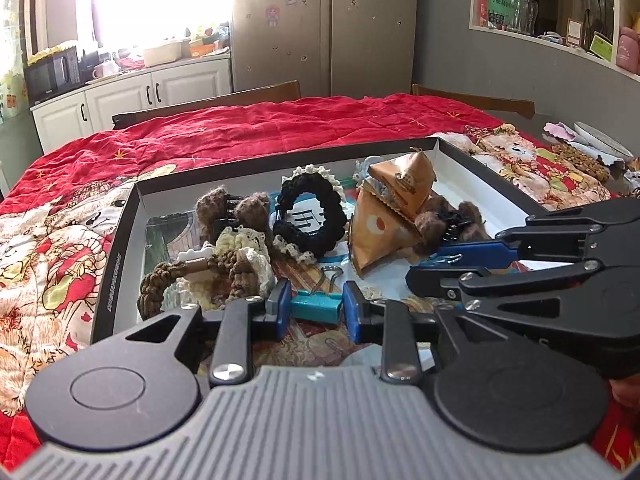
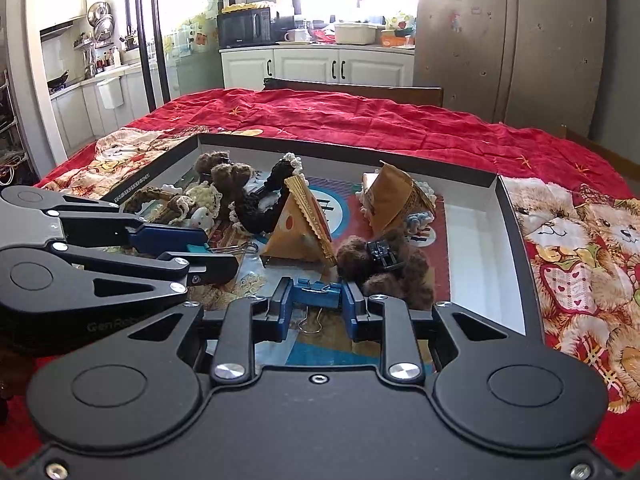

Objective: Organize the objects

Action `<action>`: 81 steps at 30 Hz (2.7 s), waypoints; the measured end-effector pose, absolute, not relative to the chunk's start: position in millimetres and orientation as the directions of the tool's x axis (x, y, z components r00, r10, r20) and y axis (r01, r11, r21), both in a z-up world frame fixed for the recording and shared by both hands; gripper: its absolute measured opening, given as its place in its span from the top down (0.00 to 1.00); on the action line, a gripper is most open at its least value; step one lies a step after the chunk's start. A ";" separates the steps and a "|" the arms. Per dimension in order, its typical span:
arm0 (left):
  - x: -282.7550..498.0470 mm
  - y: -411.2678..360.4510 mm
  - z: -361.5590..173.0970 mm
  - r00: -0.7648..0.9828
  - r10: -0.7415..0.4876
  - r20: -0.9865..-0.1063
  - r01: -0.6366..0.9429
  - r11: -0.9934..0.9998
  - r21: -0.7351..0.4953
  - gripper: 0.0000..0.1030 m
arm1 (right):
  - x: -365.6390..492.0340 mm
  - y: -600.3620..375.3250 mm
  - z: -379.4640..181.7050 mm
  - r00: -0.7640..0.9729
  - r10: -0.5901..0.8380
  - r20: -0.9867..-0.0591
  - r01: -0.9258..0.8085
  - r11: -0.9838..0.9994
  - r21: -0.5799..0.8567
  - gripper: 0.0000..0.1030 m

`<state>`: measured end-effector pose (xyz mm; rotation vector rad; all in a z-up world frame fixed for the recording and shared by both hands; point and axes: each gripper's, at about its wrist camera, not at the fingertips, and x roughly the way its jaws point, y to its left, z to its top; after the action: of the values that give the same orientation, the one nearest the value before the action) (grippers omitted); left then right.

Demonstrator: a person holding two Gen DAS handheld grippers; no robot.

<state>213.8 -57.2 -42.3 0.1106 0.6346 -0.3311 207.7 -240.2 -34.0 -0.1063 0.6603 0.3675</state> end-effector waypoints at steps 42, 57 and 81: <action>121.1 -32.6 10.1 0.819 -0.290 -0.495 0.315 0.949 -0.034 0.28 | 106.8 -268.5 24.4 0.814 0.328 -0.479 -0.343 0.938 0.058 0.65; 85.5 -22.6 22.6 0.832 -0.286 -0.475 0.309 0.951 -0.030 0.18 | 67.8 -280.0 38.4 0.816 0.317 -0.484 -0.333 0.941 0.056 0.61; 41.2 -24.5 22.4 0.829 -0.280 -0.485 0.311 0.950 -0.018 0.02 | 16.9 -274.3 47.0 0.797 0.320 -0.513 -0.348 0.937 0.044 0.43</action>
<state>41.2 -24.5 22.4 0.0626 0.5048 -0.3139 16.9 -274.3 47.0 -0.0537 0.5407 0.3584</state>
